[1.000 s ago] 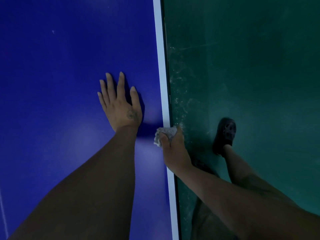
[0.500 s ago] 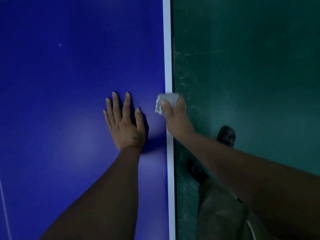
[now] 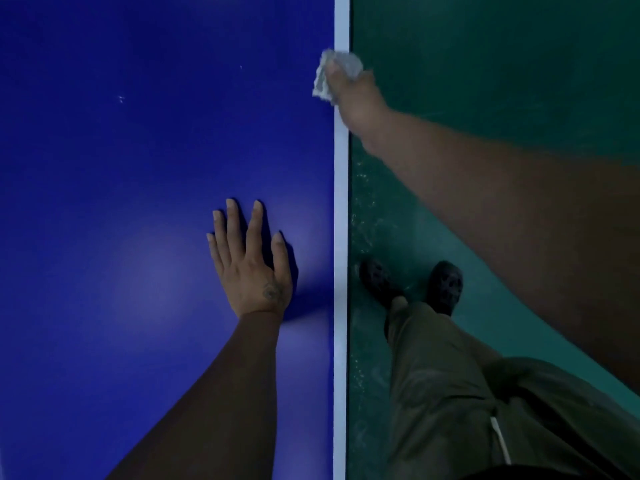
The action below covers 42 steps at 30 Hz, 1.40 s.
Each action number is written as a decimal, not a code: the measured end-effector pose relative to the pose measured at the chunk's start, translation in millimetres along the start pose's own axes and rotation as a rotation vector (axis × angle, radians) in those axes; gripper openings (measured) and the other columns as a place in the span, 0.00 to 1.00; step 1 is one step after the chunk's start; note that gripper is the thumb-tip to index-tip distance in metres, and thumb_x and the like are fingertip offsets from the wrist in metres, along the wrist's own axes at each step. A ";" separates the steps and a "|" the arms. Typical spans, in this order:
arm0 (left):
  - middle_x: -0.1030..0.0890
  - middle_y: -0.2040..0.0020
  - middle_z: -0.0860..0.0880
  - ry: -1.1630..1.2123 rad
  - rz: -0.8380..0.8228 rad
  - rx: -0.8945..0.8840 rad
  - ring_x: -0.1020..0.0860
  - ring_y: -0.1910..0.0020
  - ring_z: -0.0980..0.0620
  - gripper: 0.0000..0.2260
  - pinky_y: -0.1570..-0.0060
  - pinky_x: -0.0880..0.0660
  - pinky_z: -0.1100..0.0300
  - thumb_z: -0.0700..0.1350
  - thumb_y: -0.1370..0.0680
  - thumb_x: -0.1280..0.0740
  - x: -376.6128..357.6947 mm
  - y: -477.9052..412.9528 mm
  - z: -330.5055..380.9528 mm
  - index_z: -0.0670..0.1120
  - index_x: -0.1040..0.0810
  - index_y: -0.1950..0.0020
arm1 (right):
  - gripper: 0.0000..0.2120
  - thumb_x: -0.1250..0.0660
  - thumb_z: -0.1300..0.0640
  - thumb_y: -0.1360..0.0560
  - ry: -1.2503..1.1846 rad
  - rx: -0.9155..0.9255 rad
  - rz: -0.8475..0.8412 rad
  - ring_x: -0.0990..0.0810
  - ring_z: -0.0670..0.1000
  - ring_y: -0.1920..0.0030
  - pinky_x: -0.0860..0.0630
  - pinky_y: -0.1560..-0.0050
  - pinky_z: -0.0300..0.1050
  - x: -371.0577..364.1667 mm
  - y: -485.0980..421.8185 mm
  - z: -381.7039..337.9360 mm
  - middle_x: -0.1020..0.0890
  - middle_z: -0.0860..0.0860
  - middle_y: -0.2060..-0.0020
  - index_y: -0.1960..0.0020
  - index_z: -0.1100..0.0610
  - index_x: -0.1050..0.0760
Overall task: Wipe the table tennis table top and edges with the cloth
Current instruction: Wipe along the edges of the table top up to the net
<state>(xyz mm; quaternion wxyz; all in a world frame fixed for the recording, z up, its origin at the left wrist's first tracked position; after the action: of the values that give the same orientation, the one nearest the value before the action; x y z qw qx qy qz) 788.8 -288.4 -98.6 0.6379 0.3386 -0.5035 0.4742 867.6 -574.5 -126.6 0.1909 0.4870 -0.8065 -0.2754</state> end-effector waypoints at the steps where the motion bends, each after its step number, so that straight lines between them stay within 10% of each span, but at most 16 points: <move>1: 0.42 0.12 0.46 -0.001 -0.001 0.001 0.49 0.12 0.44 0.25 0.15 0.48 0.38 0.53 0.11 0.40 0.3 -0.1 0.3 0.51 0.34 0.14 | 0.19 0.42 0.44 0.12 -0.015 -0.011 0.004 0.22 0.39 0.51 0.29 0.59 0.28 1.3 -4.5 -3.3 0.20 0.47 0.44 0.29 0.56 0.29; 10: 0.42 0.12 0.45 -0.007 0.001 -0.018 0.48 0.12 0.42 0.25 0.17 0.46 0.35 0.53 0.12 0.40 -1.6 -0.1 -1.4 0.51 0.35 0.14 | 0.18 0.38 0.55 0.12 0.018 -0.075 -0.094 0.17 0.57 0.46 0.20 0.36 0.64 -32.9 119.4 117.9 0.19 0.62 0.42 0.30 0.67 0.31; 13: 0.42 0.12 0.45 -0.006 -0.001 -0.016 0.47 0.12 0.42 0.25 0.17 0.46 0.35 0.53 0.12 0.40 -2.9 -0.4 -2.1 0.51 0.34 0.14 | 0.26 0.37 0.48 0.14 0.093 -0.189 -0.056 0.19 0.58 0.38 0.23 0.34 0.55 -32.6 137.0 133.7 0.22 0.58 0.34 0.23 0.61 0.36; 20: 0.41 0.13 0.44 0.007 -0.021 0.003 0.46 0.13 0.40 0.25 0.17 0.45 0.34 0.52 0.12 0.39 -2.4 0.1 -1.2 0.49 0.33 0.15 | 0.11 0.42 0.51 0.11 0.045 0.039 -0.063 0.20 0.35 0.60 0.25 0.54 0.29 -5.9 21.6 30.1 0.18 0.46 0.57 0.44 0.51 0.22; 24: 0.42 0.12 0.45 -0.007 -0.030 0.000 0.46 0.13 0.40 0.25 0.17 0.45 0.34 0.51 0.13 0.38 -2.9 -0.6 -3.7 0.49 0.33 0.15 | 0.27 0.39 0.40 0.14 0.082 -0.081 0.027 0.19 0.46 0.49 0.24 0.55 0.41 7.3 -32.5 -5.8 0.18 0.53 0.41 0.26 0.60 0.29; 31: 0.39 0.13 0.42 -0.074 -0.047 0.009 0.44 0.13 0.38 0.25 0.18 0.43 0.32 0.50 0.13 0.40 -2.7 -0.9 -1.4 0.47 0.33 0.15 | 0.14 0.38 0.61 0.13 -0.020 0.002 -0.037 0.18 0.56 0.51 0.19 0.41 0.54 -12.5 59.7 42.2 0.18 0.62 0.50 0.37 0.73 0.27; 35: 0.40 0.14 0.40 -0.117 -0.053 0.080 0.43 0.14 0.37 0.26 0.19 0.42 0.31 0.47 0.13 0.39 -6.8 -9.5 5.4 0.44 0.35 0.15 | 0.18 0.36 0.47 0.14 0.135 -0.253 -0.042 0.20 0.48 0.48 0.32 0.53 0.18 -20.5 109.2 77.0 0.20 0.50 0.41 0.28 0.56 0.31; 42: 0.47 0.12 0.40 -0.139 -0.084 0.199 0.49 0.12 0.39 0.32 0.16 0.49 0.36 0.55 0.11 0.46 -31.7 -130.7 46.0 0.37 0.47 0.13 | 0.18 0.38 0.50 0.12 -0.043 -0.181 0.084 0.17 0.51 0.47 0.21 0.52 0.39 -6.1 -4.9 -2.9 0.17 0.57 0.43 0.31 0.62 0.26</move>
<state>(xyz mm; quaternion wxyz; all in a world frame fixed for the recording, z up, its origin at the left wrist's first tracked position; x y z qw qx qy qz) 896.2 -380.5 -111.1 0.5841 0.4530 -0.4822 0.4702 875.3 -571.7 -127.7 0.2282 0.4276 -0.8019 -0.3493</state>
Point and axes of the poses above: each hand's wrist, its own y-axis away from the middle knuckle, its own x-axis out of the back of the hand, z = x × y, the point moved 7 cm from there along -y, towards the middle knuckle
